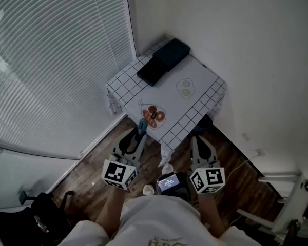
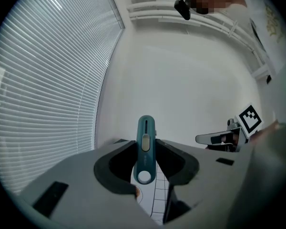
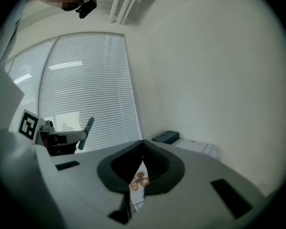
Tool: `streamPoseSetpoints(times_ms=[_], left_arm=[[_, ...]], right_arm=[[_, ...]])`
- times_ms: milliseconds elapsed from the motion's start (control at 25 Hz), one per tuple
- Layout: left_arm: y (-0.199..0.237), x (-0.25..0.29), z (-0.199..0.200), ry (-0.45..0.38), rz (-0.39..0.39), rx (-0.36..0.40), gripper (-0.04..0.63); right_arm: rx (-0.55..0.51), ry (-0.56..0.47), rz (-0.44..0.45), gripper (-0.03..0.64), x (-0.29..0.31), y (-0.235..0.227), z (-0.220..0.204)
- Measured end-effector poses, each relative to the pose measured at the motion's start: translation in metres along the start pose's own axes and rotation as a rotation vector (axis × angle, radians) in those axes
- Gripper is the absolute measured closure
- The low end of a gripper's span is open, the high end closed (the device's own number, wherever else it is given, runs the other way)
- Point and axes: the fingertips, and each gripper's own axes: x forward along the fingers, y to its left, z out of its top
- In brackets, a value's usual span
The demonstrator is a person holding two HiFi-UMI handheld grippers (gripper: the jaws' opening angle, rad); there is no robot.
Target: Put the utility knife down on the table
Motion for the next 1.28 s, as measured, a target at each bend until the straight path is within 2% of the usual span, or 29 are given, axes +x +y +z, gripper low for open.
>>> streamPoseSetpoints(times_ms=[400,640,800,1280], left_arm=[[0.005,0.052,0.007,0.019,0.039,0.043,0.460],[0.016,0.076,-0.003,0.058,0.037,0.042,0.460],[0.023,0.099,-0.006,0.067,0.014,0.031,0.460],[0.049,0.149,-0.005,0.088,-0.029,0.037,0.460]], right_arm=[[0.017,-0.001,0.090,0.609,0.044,-0.031,0.012],[0.026,0.021,0.081,0.609,0.063,-0.050,0.009],[-0.010,0.044,0.061,0.609,0.080,-0.057,0.003],[-0.014,0.056,0.021,0.609,0.128,-0.077,0.009]])
